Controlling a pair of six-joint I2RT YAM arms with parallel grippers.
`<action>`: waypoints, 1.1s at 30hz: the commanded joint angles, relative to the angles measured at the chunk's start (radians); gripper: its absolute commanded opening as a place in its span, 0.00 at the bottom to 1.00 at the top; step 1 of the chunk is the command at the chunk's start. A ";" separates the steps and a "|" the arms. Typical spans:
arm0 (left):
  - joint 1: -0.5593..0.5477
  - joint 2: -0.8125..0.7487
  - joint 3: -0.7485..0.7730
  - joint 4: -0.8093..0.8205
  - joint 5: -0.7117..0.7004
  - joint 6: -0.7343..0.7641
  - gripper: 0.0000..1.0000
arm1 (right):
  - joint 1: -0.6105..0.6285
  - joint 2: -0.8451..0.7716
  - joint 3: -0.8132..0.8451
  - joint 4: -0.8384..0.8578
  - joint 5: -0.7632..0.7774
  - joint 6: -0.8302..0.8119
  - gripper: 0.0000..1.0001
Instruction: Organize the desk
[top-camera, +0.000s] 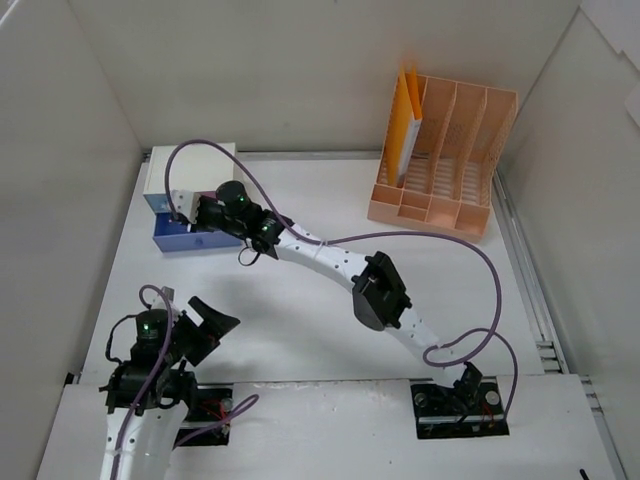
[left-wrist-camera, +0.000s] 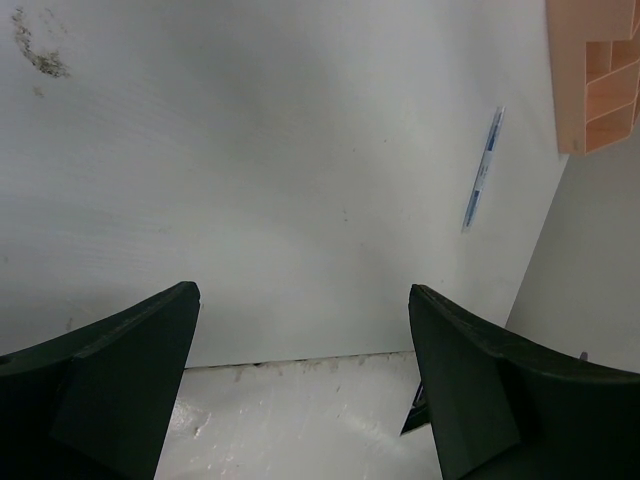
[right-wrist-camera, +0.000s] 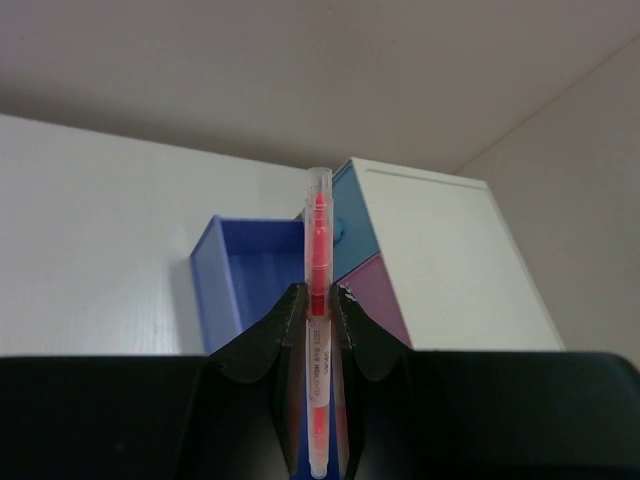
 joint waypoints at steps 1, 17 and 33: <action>-0.002 0.064 0.064 0.008 -0.011 0.040 0.82 | -0.012 0.025 0.040 0.268 0.045 0.000 0.00; -0.002 0.078 0.101 -0.002 -0.018 0.082 0.85 | -0.026 0.165 0.052 0.337 0.155 -0.046 0.14; -0.002 0.081 0.067 0.178 0.035 0.023 0.67 | -0.091 -0.214 -0.206 0.256 0.107 0.119 0.06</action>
